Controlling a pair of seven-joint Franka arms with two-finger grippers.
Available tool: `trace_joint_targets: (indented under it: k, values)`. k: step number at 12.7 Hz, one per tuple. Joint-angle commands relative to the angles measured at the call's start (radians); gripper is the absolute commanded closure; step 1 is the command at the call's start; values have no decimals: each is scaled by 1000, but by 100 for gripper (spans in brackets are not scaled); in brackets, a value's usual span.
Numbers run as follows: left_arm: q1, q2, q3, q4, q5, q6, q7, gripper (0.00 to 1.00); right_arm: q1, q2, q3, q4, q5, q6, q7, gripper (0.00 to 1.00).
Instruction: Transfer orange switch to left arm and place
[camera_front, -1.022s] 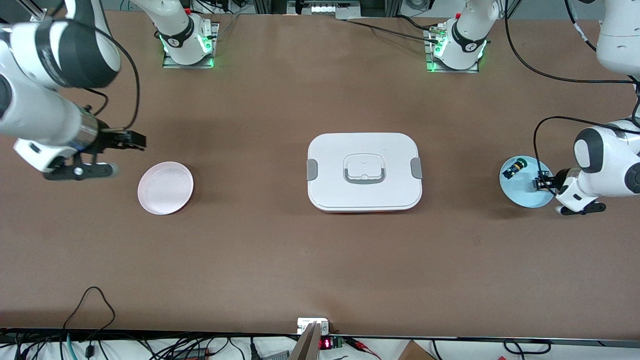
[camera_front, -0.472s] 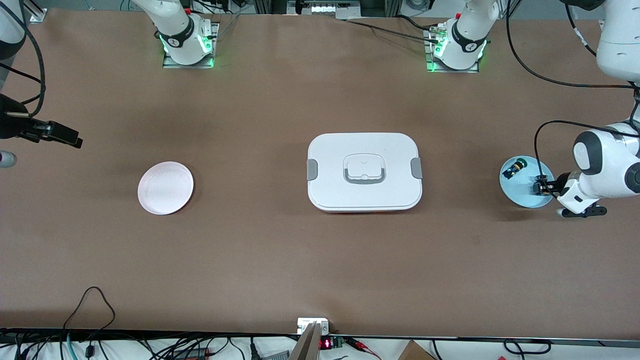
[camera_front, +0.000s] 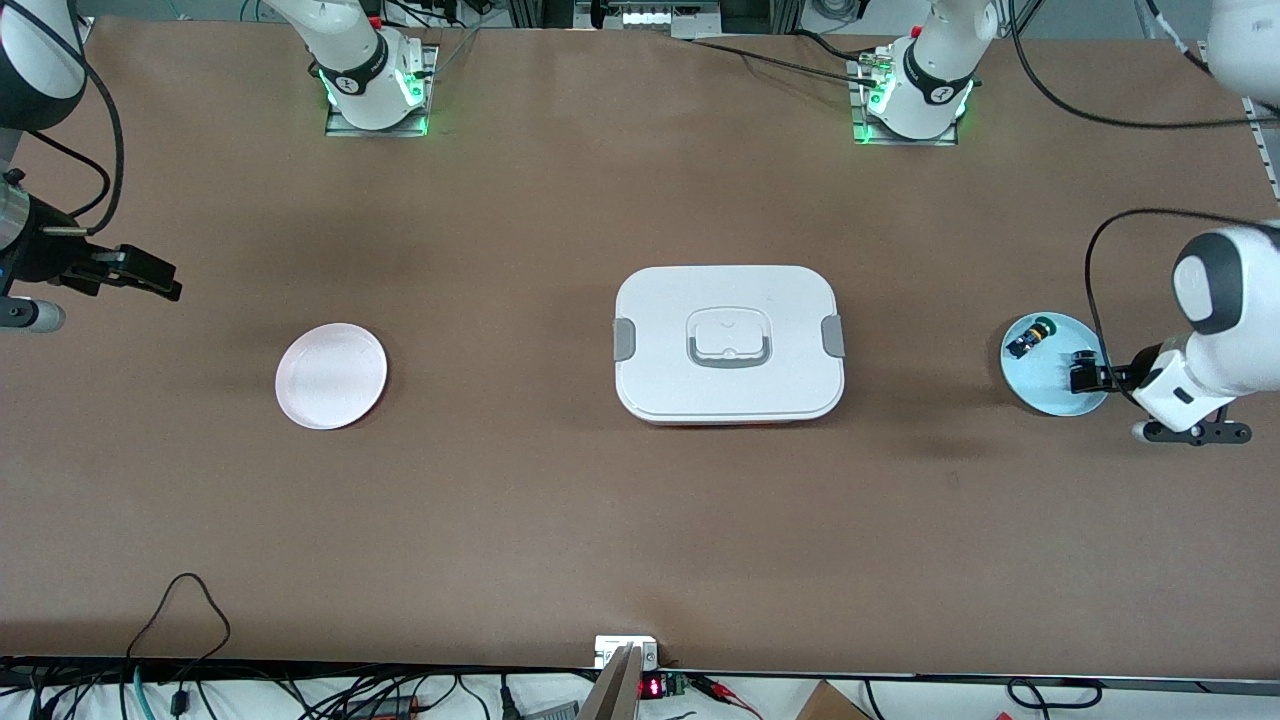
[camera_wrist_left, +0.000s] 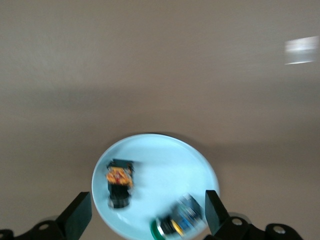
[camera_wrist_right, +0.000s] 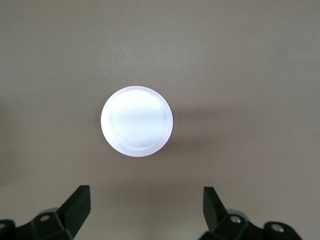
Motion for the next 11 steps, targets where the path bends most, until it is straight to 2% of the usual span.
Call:
trace_joint_targets:
  k: [1,4,7,11]
  values:
    - [-77,-214,11,-34,-123,-118,1,0,-10,-63,0,-57,8,19,-17,0]
    - [-148,-397,13,-34,-147,-252,-26,0,-7,-64,8,5,9,-73,-2,0]
    - [-193,-518,14,-34,-143,-359,-106,0,-6,-63,11,10,14,-81,-14,0]
    - [-194,-512,25,-15,-143,-390,-105,0,2,-60,14,13,13,-80,-17,0]
